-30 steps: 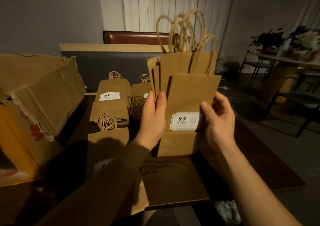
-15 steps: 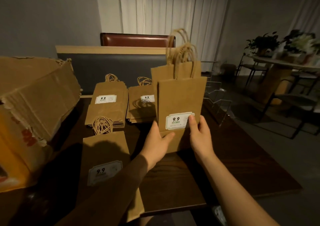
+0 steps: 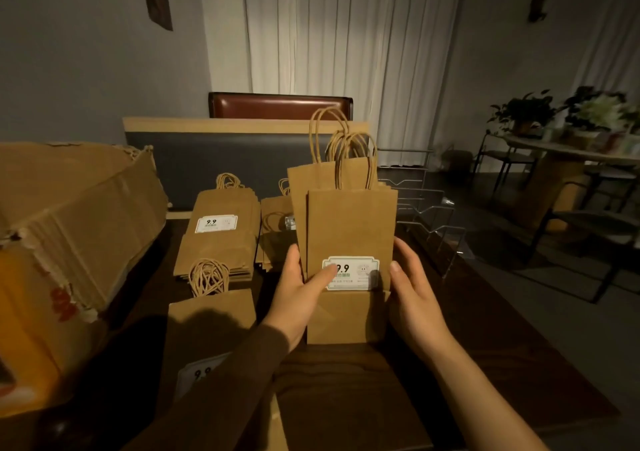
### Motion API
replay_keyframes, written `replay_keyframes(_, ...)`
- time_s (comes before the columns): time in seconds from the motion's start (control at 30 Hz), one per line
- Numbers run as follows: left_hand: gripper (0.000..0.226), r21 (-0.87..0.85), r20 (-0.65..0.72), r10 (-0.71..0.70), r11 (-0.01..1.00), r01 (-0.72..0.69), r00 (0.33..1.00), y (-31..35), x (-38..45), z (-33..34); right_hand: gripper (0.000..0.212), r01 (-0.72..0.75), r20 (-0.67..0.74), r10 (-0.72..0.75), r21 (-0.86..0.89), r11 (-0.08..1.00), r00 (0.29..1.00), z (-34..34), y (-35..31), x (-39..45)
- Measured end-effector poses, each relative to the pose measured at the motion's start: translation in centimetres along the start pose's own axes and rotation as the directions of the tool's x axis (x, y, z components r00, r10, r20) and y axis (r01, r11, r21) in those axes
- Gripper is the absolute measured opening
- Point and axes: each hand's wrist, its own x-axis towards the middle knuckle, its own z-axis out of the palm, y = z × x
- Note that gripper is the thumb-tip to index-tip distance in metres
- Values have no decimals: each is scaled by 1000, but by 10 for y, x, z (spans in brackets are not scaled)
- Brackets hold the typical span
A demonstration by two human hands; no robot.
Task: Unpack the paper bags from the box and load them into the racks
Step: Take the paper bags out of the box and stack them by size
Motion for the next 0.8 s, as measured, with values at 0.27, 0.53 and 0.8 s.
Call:
replay_keyframes(0.27, 20, -147, -225, 194, 962, -230, 955, 38, 7, 12, 38, 57, -88, -52, 59, 997, 995, 11, -1, -1)
replay_keyframes(0.53, 16, 83, -342, 364, 930, -358, 866, 80, 10, -5, 19, -26, -65, 35, 146, 989, 997, 7, -1, 3)
replay_keyframes(0.8, 16, 92, -295, 246, 969, -229, 923, 99, 19, -24, 23, -77, -16, 82, 186, 979, 997, 16, 0, 10)
